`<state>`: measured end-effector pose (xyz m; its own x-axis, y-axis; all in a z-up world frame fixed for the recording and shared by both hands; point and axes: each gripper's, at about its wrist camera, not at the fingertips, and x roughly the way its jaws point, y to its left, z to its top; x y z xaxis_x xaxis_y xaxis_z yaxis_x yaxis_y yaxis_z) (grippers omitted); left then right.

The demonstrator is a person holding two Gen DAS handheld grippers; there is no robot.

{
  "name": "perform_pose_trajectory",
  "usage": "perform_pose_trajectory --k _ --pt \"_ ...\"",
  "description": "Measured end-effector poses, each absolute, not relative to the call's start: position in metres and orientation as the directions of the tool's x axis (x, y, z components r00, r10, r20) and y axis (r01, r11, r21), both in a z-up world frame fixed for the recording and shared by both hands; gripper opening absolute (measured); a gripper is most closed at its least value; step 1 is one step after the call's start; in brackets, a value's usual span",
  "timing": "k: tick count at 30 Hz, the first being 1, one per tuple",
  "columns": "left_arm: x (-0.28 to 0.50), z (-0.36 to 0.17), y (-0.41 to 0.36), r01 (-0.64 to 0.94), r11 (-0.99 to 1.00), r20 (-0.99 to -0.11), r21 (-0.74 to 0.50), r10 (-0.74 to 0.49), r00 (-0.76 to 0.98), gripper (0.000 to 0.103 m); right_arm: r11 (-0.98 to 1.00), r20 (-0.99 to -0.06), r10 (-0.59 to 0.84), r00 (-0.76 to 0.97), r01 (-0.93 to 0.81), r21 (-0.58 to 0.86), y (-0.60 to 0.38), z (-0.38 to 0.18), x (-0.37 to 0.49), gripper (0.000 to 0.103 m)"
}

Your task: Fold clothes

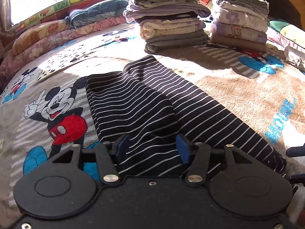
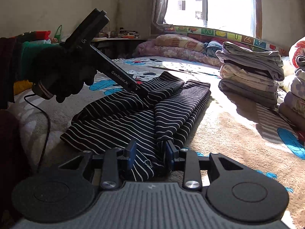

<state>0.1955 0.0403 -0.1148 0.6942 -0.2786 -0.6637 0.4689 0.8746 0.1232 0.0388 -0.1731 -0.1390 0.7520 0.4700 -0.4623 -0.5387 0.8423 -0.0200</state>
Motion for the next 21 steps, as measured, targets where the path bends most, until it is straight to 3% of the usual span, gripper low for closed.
perform_pose_trajectory --k 6,15,18,21 --pt "0.120 -0.112 0.072 0.479 0.861 -0.649 0.172 -0.267 0.713 0.066 0.820 -0.470 0.435 0.768 -0.553 -0.145 -0.169 -0.134 0.023 0.035" --pt "0.021 -0.136 0.078 0.567 0.649 -0.613 0.508 -0.190 0.767 0.071 0.739 -0.497 0.370 0.785 -0.573 -0.355 -0.146 -0.140 0.002 0.035" --pt "0.008 -0.155 0.077 0.576 0.589 -0.612 0.567 -0.166 0.773 0.071 0.714 -0.516 0.354 0.780 -0.582 -0.390 -0.143 -0.142 -0.004 0.035" --pt "-0.002 -0.173 0.071 0.543 0.513 -0.561 0.665 -0.136 0.817 0.071 0.708 -0.523 0.339 0.782 -0.578 -0.406 -0.145 -0.142 -0.010 0.036"
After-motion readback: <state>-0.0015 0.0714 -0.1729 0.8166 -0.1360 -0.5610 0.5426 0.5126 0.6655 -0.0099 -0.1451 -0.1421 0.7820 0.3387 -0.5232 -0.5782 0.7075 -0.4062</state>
